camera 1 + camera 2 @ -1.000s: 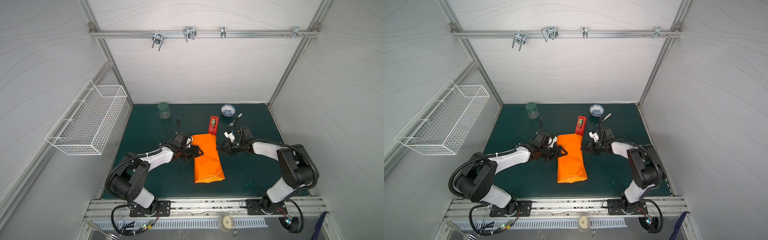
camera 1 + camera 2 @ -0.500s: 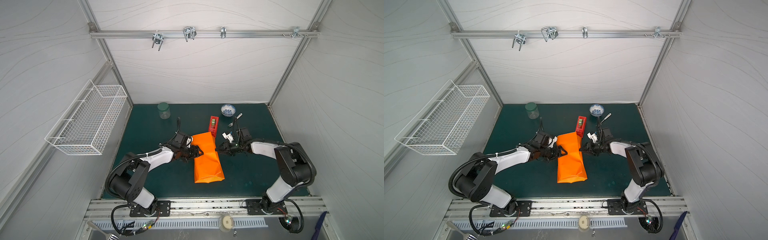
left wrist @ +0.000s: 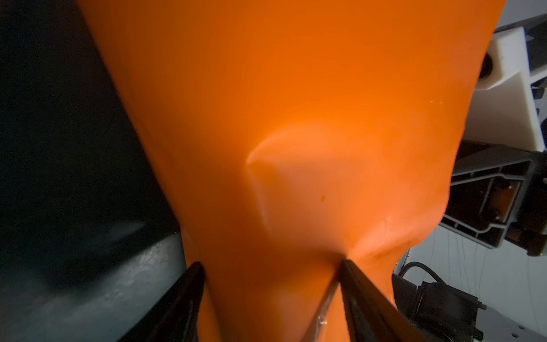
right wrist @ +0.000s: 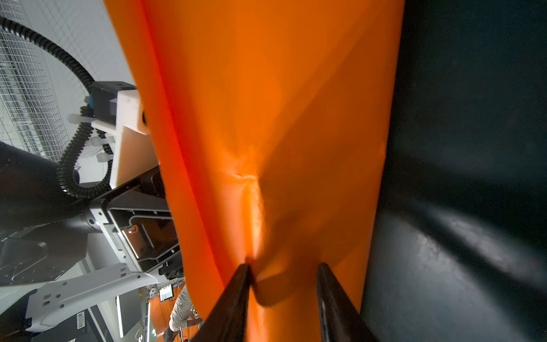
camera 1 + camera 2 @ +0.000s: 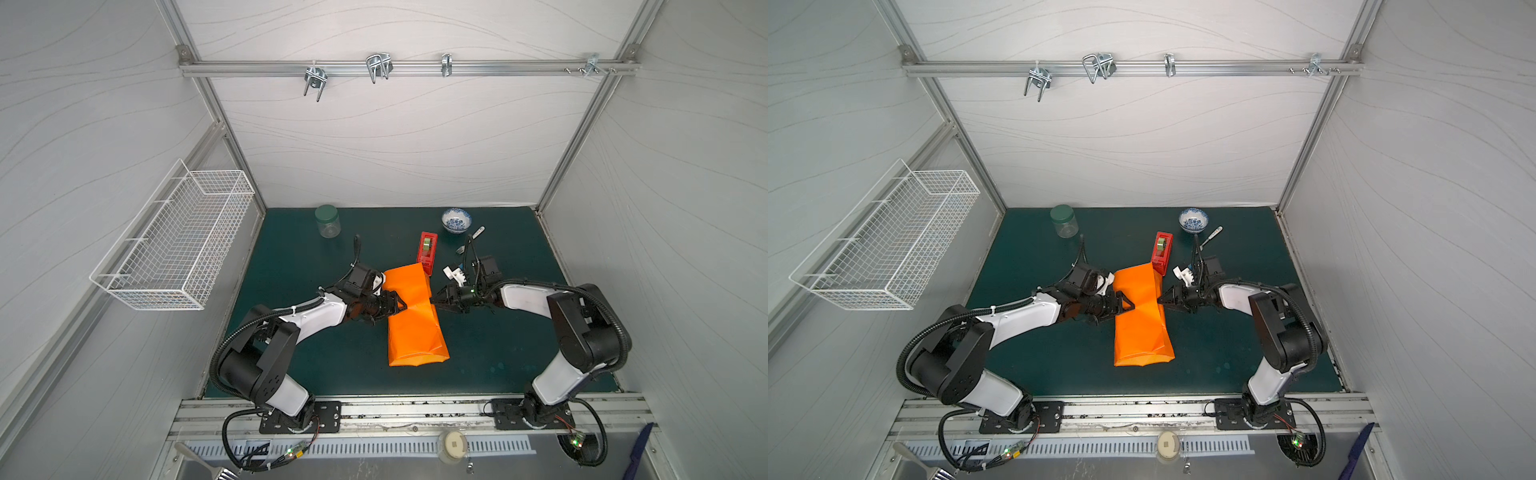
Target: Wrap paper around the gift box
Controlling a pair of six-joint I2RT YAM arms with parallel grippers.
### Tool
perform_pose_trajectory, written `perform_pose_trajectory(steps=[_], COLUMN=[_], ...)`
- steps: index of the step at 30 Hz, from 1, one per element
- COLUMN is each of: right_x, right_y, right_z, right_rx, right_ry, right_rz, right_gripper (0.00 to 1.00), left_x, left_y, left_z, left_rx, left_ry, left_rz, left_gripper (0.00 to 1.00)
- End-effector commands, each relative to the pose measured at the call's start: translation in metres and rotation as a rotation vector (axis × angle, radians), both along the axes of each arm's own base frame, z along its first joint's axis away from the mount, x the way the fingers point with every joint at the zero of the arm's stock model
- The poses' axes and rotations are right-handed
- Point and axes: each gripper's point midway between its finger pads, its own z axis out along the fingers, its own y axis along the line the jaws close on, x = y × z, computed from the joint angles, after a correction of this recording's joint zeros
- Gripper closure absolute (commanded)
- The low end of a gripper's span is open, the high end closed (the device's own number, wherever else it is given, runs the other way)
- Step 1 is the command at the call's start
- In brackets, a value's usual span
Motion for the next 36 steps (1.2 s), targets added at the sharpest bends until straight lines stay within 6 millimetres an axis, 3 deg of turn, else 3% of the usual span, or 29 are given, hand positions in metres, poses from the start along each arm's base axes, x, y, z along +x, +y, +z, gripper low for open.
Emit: perform_pose_trajectory(steps=[1,15,36], right_x=[-0.013,-0.024,-0.034], right_y=[0.001,0.0,0.004], right_z=[0.003,-0.014,-0.032], right_rx=[0.016,-0.015,-0.047], right_ry=[-0.018,0.0,0.021], right_rz=[0.035,0.043,0.024], right_gripper=[0.6,0.6,0.59], left_x=[-0.024,-0.024,-0.016], left_y=[0.028,0.027,0.008], left_z=[-0.033,-0.034,-0.007], left_rx=[0.145,0.142,0.003], left_ry=[0.11,0.112,0.101], left_rz=[0.022,0.019,0.01], left_gripper=[0.27,0.27,0.18])
